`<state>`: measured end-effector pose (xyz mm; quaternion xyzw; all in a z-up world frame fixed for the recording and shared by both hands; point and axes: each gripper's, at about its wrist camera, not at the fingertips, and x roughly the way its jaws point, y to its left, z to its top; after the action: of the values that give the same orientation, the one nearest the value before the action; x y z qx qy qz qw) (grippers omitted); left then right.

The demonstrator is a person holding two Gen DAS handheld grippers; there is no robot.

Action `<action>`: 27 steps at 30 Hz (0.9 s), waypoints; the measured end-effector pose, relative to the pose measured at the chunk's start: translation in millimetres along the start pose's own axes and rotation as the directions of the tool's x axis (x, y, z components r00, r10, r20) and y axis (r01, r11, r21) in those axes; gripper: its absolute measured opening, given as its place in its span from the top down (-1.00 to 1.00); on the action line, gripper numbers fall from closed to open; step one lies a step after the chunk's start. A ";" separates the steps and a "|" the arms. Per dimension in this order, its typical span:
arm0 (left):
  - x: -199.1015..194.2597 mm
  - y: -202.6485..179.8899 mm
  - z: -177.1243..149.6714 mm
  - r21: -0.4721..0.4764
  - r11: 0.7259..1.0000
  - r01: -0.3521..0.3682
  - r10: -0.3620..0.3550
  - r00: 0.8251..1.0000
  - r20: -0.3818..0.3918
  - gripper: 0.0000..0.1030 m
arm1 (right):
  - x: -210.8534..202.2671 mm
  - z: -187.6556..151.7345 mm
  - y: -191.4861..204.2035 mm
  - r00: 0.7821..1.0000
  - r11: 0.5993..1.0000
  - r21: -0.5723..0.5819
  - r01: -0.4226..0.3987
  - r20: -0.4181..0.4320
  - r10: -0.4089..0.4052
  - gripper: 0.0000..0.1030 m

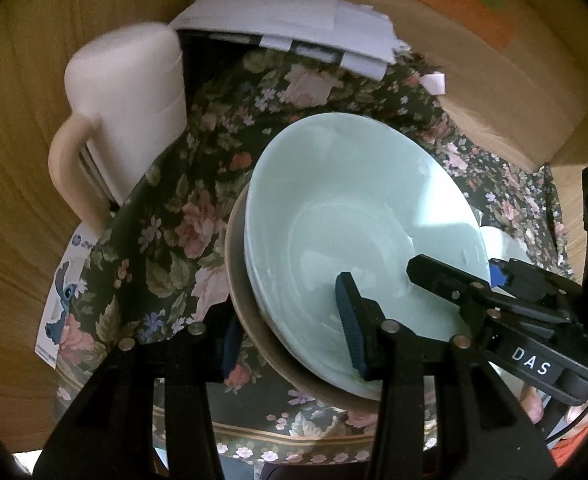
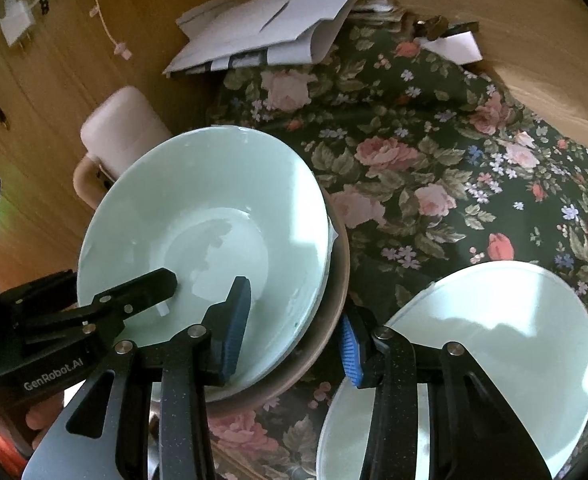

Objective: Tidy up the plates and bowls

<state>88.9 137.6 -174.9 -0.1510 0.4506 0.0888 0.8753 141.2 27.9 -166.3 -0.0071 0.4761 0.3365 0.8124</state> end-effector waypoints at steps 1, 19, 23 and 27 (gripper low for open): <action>-2.2 -2.2 1.1 0.004 1.000 0.001 -0.002 1.000 0.007 0.15 | -2.5 0.6 -0.5 1.000 1.000 0.002 0.001 0.007 -0.001 0.27; -25.4 -68.4 10.8 0.095 0.992 0.088 -0.094 0.994 0.053 0.15 | -72.4 -8.6 -34.5 0.988 0.996 0.058 0.073 0.129 -0.080 0.28; -27.0 -84.6 6.6 0.114 0.988 0.106 -0.112 0.993 0.048 0.15 | -86.5 -15.6 -47.0 0.985 0.993 0.083 0.087 0.141 -0.098 0.27; -27.2 -103.0 2.8 0.138 0.983 0.121 -0.128 0.991 0.043 0.15 | -100.3 -24.2 -58.4 0.982 0.989 0.104 0.101 0.152 -0.117 0.28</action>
<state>105.3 41.3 -132.2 -0.1171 0.4224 0.0070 0.8988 122.8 -79.5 -119.5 0.0325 0.4250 0.2677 0.8641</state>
